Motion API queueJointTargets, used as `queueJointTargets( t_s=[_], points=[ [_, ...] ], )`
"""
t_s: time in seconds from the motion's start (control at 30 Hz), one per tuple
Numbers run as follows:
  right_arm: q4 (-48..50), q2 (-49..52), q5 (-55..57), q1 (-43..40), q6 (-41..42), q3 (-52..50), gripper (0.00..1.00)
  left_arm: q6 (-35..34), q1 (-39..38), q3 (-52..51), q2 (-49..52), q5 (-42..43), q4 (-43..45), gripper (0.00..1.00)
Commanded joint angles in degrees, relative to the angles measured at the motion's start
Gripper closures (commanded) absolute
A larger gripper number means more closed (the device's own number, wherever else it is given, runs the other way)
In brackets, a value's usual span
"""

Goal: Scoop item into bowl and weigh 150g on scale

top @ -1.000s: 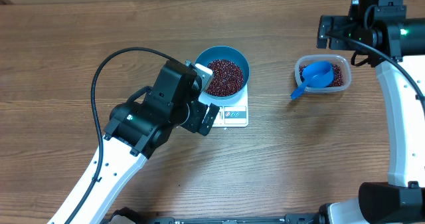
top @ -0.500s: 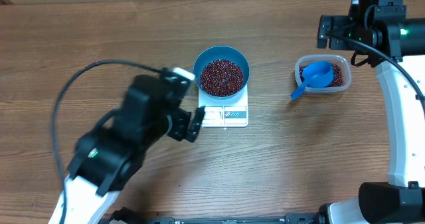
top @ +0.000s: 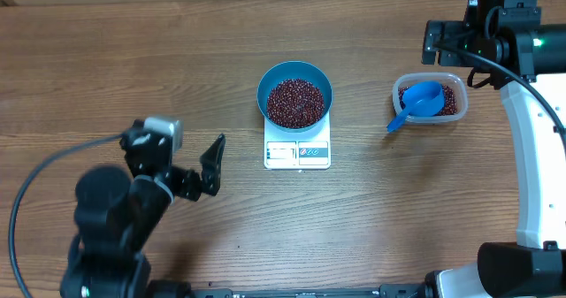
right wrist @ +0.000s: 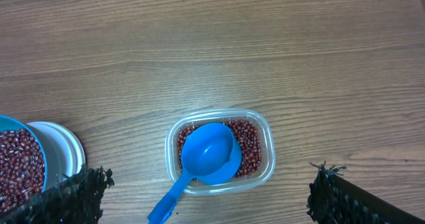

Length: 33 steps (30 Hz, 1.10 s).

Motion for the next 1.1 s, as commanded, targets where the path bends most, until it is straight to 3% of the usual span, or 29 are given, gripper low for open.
queueJointTargets(
  t_s=[0.0,0.37,0.73,1.07],
  points=[
    [0.31,-0.42,0.35,-0.11,-0.63,0.7,0.0,1.09,1.75,-6.36,-6.71,3.72,5.09,0.0],
    [0.31,-0.42,0.35,-0.11,-0.66,0.7,0.0,1.01,6.93,-24.94,-21.9,3.04,29.77,0.0],
    [0.31,-0.42,0.35,-0.11,-0.63,0.7,0.0,0.87,9.22,-29.79,-35.19,2.16,31.04,0.0],
    [0.33,-0.42,0.35,-0.11,-0.66,0.7,0.0,0.87,9.88,-29.99,-35.85,1.33,33.81,0.0]
  ],
)
